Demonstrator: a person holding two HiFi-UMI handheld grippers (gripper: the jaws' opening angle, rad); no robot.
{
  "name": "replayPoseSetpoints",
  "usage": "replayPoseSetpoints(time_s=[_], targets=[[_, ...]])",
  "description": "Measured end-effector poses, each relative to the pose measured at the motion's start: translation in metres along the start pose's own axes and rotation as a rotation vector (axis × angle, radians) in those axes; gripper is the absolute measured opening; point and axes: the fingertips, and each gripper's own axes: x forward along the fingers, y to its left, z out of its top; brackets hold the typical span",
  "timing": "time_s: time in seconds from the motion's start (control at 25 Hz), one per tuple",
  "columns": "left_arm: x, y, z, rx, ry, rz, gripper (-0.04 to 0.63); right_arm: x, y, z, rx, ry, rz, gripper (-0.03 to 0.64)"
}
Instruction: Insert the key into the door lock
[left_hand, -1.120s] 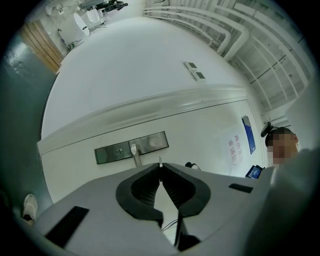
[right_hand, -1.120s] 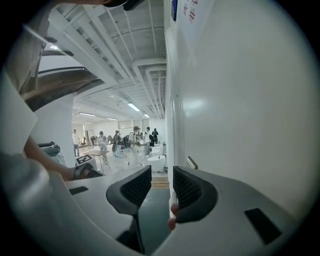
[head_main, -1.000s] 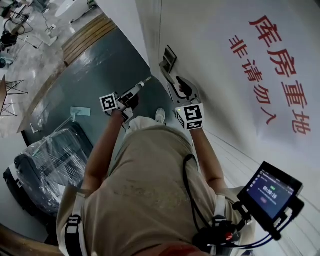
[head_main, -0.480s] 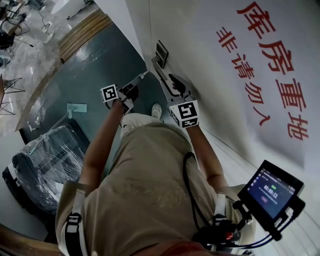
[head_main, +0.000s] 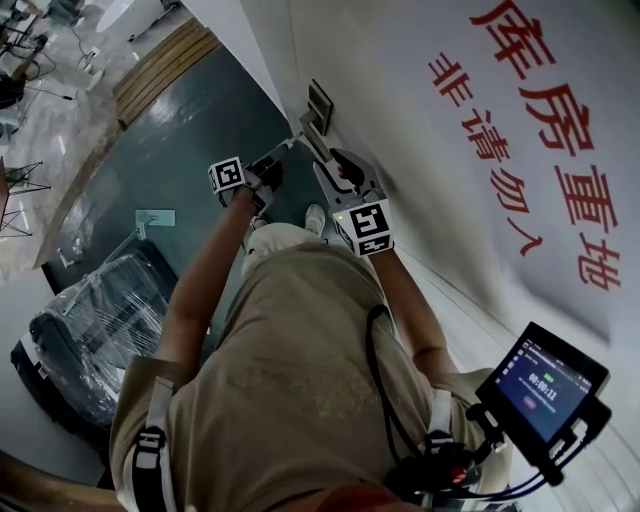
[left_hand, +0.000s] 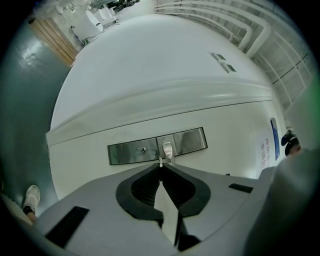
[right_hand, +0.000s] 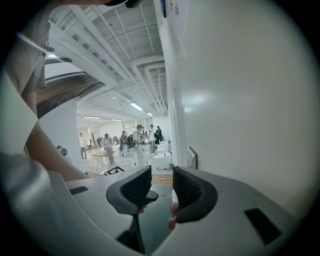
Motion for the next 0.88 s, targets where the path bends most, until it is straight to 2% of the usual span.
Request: replayPoseSetpoints(time_s=[0.16, 0.56, 0.88], targets=[[0.009, 0.01, 0.004, -0.037, -0.016, -0.009, 0.034, -0.001, 0.002, -0.005, -0.003, 0.016, -0.004, 0.14], [0.03, 0.017, 0.007, -0.027, 0.007, -0.023, 0.034, -0.001, -0.006, -0.008, 0.006, 0.022, -0.048, 0.14], [0.039, 0.021, 0.004, -0.064, 0.004, -0.016, 0.034, -0.003, -0.009, -0.009, 0.011, 0.016, -0.067, 0.14]])
